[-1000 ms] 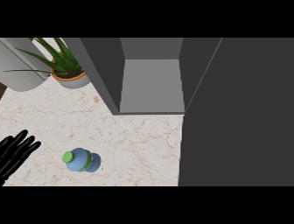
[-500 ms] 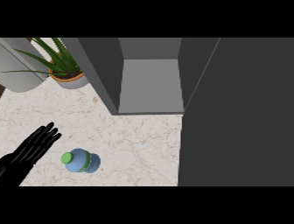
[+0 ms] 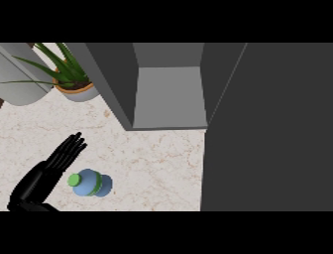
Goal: Pick up the bottled water, place it into the cabinet and close the cabinet
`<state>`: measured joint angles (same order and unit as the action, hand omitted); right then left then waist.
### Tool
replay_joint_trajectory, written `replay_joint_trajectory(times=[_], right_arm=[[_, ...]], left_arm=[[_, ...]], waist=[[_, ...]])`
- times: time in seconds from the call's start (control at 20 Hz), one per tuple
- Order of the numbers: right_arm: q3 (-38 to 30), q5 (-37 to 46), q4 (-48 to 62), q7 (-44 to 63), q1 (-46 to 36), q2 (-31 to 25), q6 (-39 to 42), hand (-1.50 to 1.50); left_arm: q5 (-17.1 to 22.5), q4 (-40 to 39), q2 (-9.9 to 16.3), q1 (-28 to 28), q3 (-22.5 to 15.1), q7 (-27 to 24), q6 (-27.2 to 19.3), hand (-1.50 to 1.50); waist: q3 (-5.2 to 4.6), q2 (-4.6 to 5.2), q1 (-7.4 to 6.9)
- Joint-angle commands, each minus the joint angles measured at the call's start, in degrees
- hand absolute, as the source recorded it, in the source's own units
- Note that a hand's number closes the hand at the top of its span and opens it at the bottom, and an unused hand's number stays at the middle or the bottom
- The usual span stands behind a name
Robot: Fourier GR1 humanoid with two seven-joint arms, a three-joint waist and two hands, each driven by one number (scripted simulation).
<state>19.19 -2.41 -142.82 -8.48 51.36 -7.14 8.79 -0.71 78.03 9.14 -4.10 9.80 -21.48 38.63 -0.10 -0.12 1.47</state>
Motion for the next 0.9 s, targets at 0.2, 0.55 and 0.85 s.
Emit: replay_joint_trajectory(times=[0.2, 0.55, 0.85], right_arm=[[1.26, 0.97, -3.71, -2.78, 3.94, -1.81, 1.26, -1.5], [0.46, -1.53, -7.22, -1.21, 5.32, -2.9, 0.93, -1.5], [1.26, -1.55, -5.27, -5.78, 10.0, -3.57, 1.87, -1.5]], left_arm=[[-9.16, -21.19, 0.41, 7.13, -0.41, -16.29, -6.14, -1.5], [-8.92, -31.73, 2.3, 10.32, -4.38, -21.32, 0.59, -1.5], [-8.15, -38.85, 0.32, 11.46, -6.01, -26.05, -0.03, -1.5]], waist=[[-0.01, 0.1, 0.0], [-0.07, 0.28, -0.05], [-0.08, 0.02, 0.79]])
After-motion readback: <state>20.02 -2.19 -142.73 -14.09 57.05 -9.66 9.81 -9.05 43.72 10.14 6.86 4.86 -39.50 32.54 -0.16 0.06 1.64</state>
